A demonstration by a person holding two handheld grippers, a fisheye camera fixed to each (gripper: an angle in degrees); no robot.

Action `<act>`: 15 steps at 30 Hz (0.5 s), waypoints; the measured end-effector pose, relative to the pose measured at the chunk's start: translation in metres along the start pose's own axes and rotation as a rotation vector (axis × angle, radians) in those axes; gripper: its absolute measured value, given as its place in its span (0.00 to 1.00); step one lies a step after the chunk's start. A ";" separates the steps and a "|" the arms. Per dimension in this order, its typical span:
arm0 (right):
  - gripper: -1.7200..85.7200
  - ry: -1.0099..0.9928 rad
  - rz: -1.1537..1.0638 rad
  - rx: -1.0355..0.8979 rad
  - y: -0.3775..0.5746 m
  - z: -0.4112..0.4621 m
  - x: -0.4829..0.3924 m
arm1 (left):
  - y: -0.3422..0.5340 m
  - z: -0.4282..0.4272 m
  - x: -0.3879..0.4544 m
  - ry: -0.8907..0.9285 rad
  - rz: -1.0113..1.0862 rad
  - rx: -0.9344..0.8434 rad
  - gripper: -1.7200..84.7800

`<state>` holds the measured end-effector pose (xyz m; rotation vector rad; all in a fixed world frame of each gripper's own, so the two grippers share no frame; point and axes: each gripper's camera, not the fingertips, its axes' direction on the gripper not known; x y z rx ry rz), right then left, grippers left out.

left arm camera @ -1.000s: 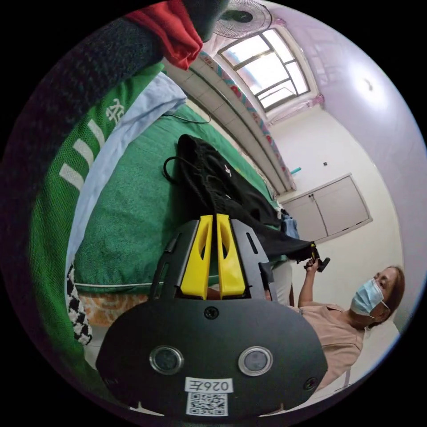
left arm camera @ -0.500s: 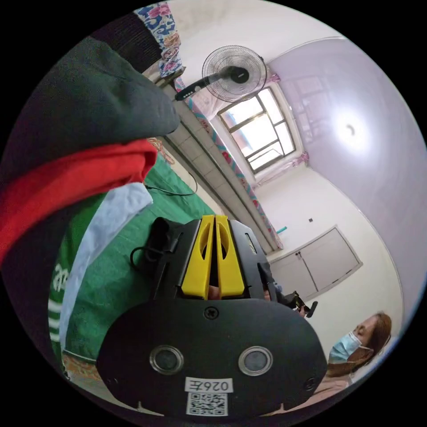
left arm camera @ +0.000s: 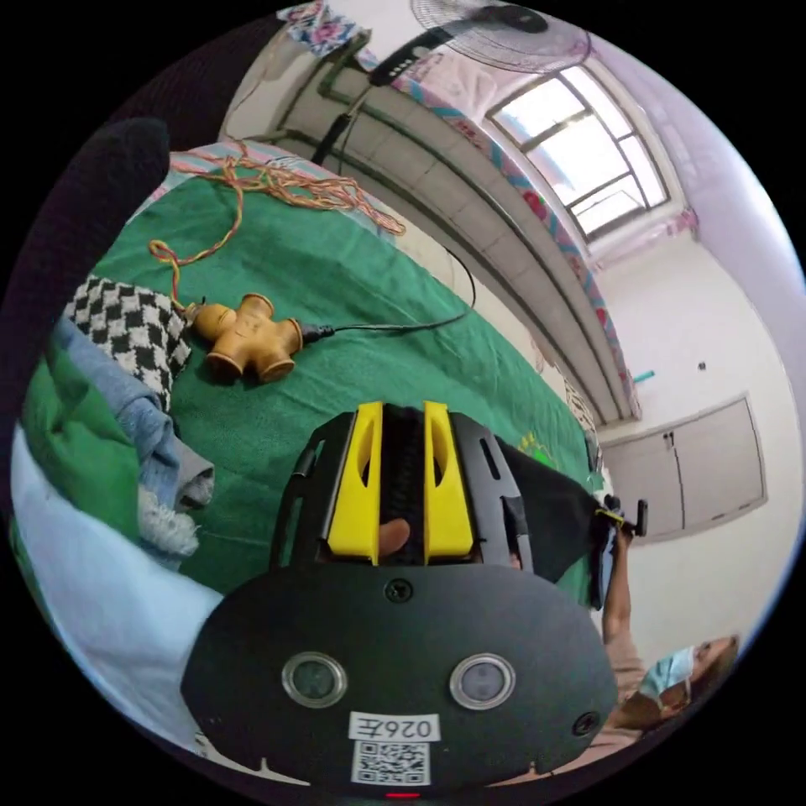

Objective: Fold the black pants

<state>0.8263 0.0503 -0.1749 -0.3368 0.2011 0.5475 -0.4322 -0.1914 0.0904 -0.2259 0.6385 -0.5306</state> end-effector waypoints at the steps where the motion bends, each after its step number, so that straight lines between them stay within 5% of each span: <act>1: 0.11 -0.064 0.012 0.059 0.008 -0.008 0.006 | 0.010 -0.003 0.027 -0.046 0.085 0.003 0.08; 5: 0.06 -0.306 0.047 0.313 0.048 -0.025 0.021 | 0.050 0.008 0.121 -0.165 0.383 0.005 0.02; 9: 0.02 -0.362 -0.015 0.316 0.040 -0.002 0.020 | 0.081 0.074 0.208 -0.227 0.670 -0.146 0.01; 11: 0.01 -0.271 -0.019 0.096 0.013 0.030 0.026 | 0.082 0.123 0.224 -0.332 0.716 -0.384 0.01; 15: 0.01 -0.384 0.205 0.349 0.039 0.004 0.068 | 0.073 0.121 0.269 -0.450 0.696 -0.339 0.01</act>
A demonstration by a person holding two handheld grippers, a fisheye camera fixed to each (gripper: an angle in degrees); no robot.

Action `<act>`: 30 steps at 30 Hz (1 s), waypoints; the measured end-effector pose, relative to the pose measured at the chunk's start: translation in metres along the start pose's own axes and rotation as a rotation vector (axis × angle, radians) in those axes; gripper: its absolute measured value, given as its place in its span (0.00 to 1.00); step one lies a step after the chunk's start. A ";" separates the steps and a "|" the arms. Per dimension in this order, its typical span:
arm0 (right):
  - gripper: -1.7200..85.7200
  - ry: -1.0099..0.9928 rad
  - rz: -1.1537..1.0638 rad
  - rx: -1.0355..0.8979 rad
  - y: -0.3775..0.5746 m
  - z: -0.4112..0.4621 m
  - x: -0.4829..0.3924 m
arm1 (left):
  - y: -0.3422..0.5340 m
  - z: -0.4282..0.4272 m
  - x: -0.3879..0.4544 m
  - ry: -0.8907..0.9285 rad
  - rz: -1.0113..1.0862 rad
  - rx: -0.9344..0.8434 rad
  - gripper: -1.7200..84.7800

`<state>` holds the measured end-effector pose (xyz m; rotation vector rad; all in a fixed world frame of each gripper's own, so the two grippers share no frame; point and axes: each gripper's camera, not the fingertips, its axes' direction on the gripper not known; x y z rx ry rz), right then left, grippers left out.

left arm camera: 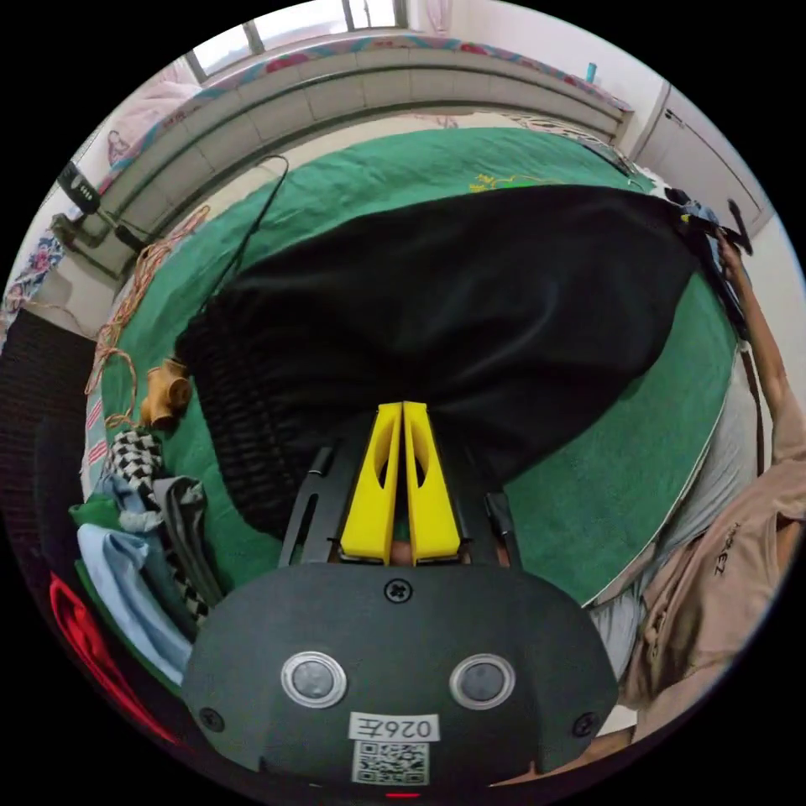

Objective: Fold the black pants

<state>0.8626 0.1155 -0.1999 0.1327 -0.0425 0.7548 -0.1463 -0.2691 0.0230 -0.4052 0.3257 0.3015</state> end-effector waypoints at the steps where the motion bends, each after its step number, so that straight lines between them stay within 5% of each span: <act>1: 0.01 -0.016 0.023 0.072 0.014 -0.016 0.007 | -0.002 -0.019 0.009 -0.082 -0.026 0.060 0.01; 3: 0.01 -0.015 0.063 0.143 0.040 -0.031 0.018 | -0.009 -0.049 0.027 -0.108 -0.039 0.181 0.01; 7: 0.06 -0.209 0.196 0.168 0.097 -0.026 0.050 | -0.076 -0.092 0.093 0.197 0.153 0.464 0.02; 12: 0.16 -0.358 0.334 0.080 0.108 0.010 0.078 | -0.226 -0.094 0.210 0.483 0.444 0.550 0.14; 17: 0.18 -0.431 0.428 0.068 0.095 0.036 0.098 | -0.380 -0.062 0.341 0.627 0.601 0.415 0.21; 24: 0.16 -0.505 0.448 0.093 0.086 0.060 0.108 | -0.530 -0.002 0.504 0.489 0.741 0.122 0.29; 28: 0.11 -0.596 0.505 0.116 0.097 0.071 0.117 | -0.563 0.007 0.546 0.368 0.849 0.062 0.21; 30: 0.08 -0.620 0.510 0.115 0.103 0.073 0.116 | -0.575 0.004 0.547 0.453 0.874 0.032 0.13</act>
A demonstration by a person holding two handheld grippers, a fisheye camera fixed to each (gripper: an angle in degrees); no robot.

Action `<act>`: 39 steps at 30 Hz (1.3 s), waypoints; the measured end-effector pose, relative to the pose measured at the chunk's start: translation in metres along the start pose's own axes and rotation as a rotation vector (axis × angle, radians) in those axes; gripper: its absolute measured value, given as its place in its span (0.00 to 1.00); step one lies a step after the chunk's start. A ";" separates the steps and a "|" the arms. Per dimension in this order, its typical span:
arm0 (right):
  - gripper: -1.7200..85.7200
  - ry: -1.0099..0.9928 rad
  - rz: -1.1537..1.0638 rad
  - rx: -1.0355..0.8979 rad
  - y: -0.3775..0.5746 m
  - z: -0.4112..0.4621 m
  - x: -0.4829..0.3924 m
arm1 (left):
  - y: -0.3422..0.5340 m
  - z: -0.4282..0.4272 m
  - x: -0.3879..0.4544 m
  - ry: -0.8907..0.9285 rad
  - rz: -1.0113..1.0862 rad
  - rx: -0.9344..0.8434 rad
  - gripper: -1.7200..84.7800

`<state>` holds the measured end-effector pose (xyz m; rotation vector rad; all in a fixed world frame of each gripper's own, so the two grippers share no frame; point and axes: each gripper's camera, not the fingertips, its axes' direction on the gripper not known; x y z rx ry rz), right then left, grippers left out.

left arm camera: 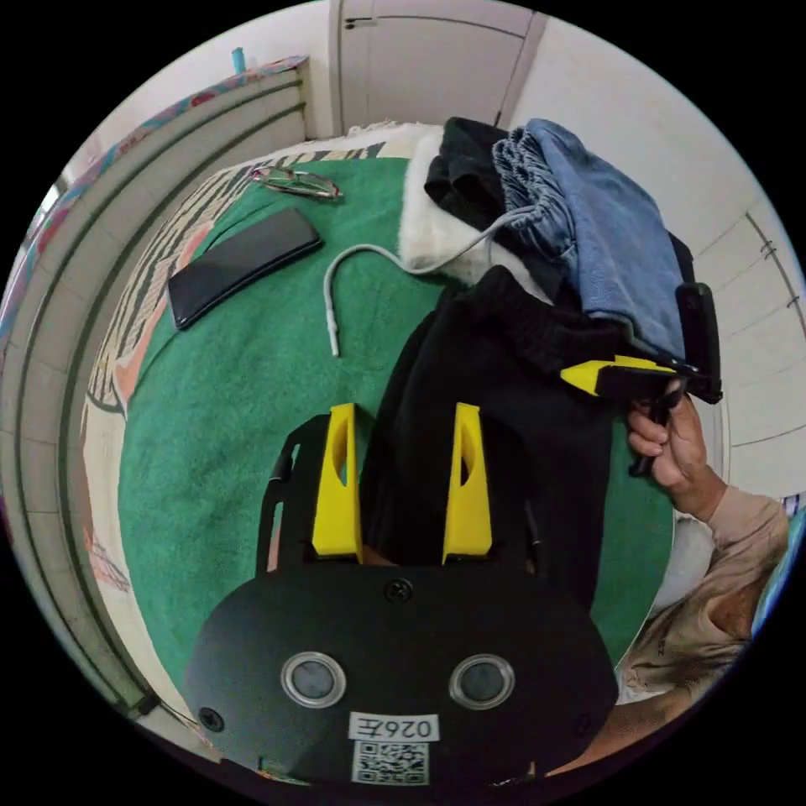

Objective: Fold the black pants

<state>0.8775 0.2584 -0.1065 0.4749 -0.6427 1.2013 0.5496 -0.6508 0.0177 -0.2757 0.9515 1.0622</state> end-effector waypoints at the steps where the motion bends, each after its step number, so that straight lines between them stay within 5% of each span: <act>1: 0.07 -0.008 -0.023 0.007 0.005 0.000 -0.003 | -0.004 -0.002 -0.010 0.114 -0.020 0.007 0.05; 9: 0.02 -0.180 -0.187 0.165 0.054 -0.020 -0.040 | 0.010 -0.062 -0.029 0.242 -0.001 0.245 0.03; 16: 0.01 -0.316 -0.601 0.212 0.128 -0.026 -0.184 | 0.099 -0.183 -0.026 0.283 0.188 0.510 0.03; 23: 0.01 -0.378 -0.905 -0.150 0.244 0.088 -0.334 | 0.264 -0.225 -0.040 0.224 0.049 0.622 0.04; 30: 0.05 -0.148 -1.122 -0.520 0.383 0.268 -0.391 | 0.455 -0.188 -0.075 0.195 -0.460 0.668 0.11; 32: 0.09 -0.076 -1.114 -0.792 0.409 0.328 -0.391 | 0.495 -0.191 -0.073 0.148 -0.560 0.729 0.11; 36: 0.12 -0.201 -1.002 -0.777 0.399 0.329 -0.388 | 0.537 -0.213 -0.052 0.030 -0.682 0.861 0.03; 39: 0.11 -0.163 -0.962 -0.684 0.389 0.320 -0.377 | 0.504 -0.211 -0.025 0.039 -0.559 0.825 0.01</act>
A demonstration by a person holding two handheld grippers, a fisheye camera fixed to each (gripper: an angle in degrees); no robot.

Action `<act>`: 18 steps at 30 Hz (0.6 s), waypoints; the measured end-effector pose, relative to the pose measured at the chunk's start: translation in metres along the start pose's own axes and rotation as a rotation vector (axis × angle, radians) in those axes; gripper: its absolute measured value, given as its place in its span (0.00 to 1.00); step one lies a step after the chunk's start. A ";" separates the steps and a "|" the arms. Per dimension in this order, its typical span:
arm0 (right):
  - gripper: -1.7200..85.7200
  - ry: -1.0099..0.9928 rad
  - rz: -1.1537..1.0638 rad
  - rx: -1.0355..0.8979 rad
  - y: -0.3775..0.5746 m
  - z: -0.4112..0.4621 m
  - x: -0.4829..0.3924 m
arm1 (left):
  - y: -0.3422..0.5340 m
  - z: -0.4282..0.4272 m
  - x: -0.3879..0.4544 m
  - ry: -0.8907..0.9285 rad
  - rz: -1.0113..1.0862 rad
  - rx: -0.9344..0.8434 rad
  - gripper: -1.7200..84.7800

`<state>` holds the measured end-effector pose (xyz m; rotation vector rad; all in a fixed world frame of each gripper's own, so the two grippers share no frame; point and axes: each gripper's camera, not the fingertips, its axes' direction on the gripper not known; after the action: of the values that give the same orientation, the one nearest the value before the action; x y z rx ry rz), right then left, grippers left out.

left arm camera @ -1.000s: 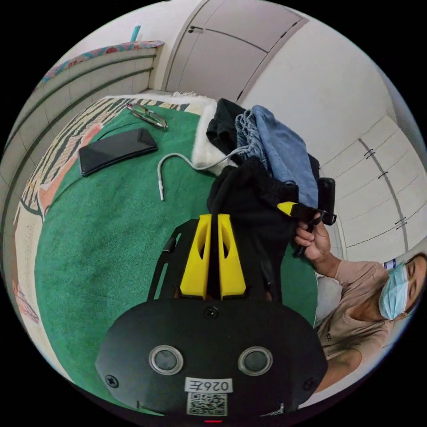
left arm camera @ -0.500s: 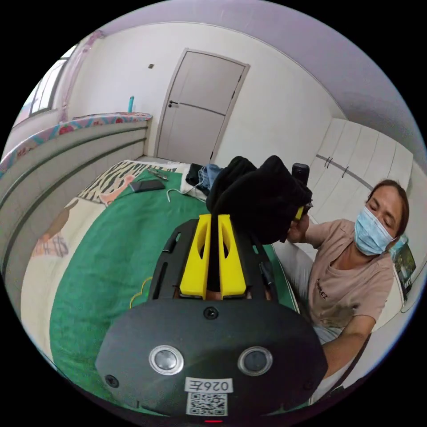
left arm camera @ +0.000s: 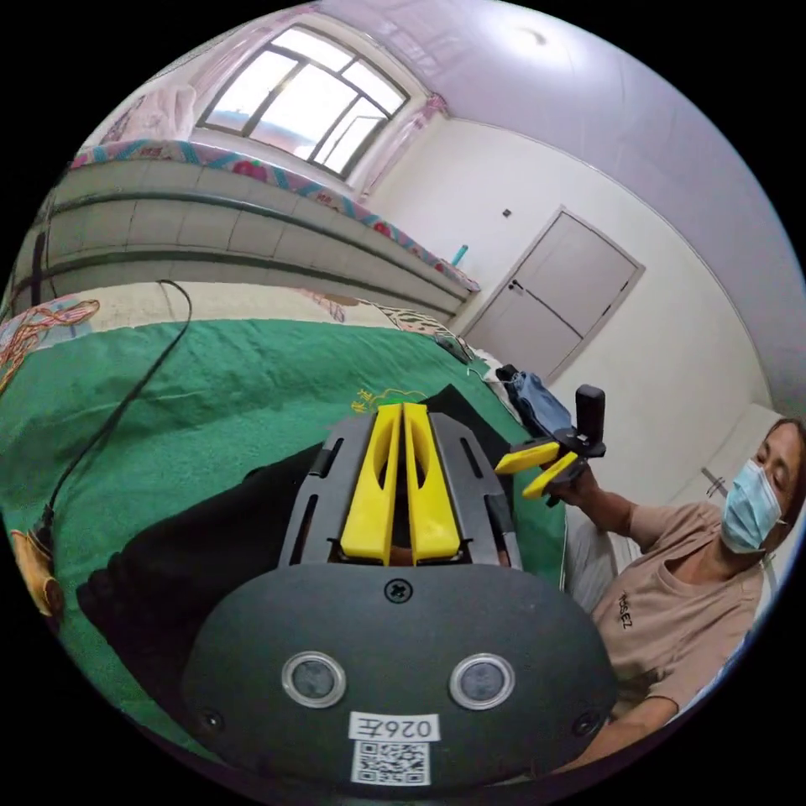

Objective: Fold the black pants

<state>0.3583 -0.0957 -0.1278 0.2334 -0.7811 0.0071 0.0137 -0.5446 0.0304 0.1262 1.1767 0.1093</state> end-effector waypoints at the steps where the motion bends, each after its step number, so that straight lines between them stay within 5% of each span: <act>1: 0.10 0.038 0.031 0.001 0.004 0.006 0.006 | -0.001 0.019 0.017 0.035 0.048 -0.040 0.01; 3: 0.07 0.041 0.084 -0.079 0.008 0.030 0.019 | 0.002 0.056 0.037 0.056 0.109 -0.157 0.01; 6: 0.03 0.015 0.085 -0.177 0.014 0.065 0.033 | 0.016 0.118 0.041 -0.209 0.143 -0.580 0.01; 13: 0.01 0.131 0.201 0.067 0.011 -0.004 0.068 | -0.013 0.072 0.060 -0.095 0.011 -0.282 0.01; 18: 0.04 0.269 0.378 0.130 0.031 -0.022 0.111 | -0.059 0.120 0.093 -0.129 0.023 -0.399 0.01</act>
<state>0.4500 -0.0701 -0.0591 0.1996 -0.5468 0.4391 0.1614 -0.5937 -0.0177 -0.2027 1.0053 0.3484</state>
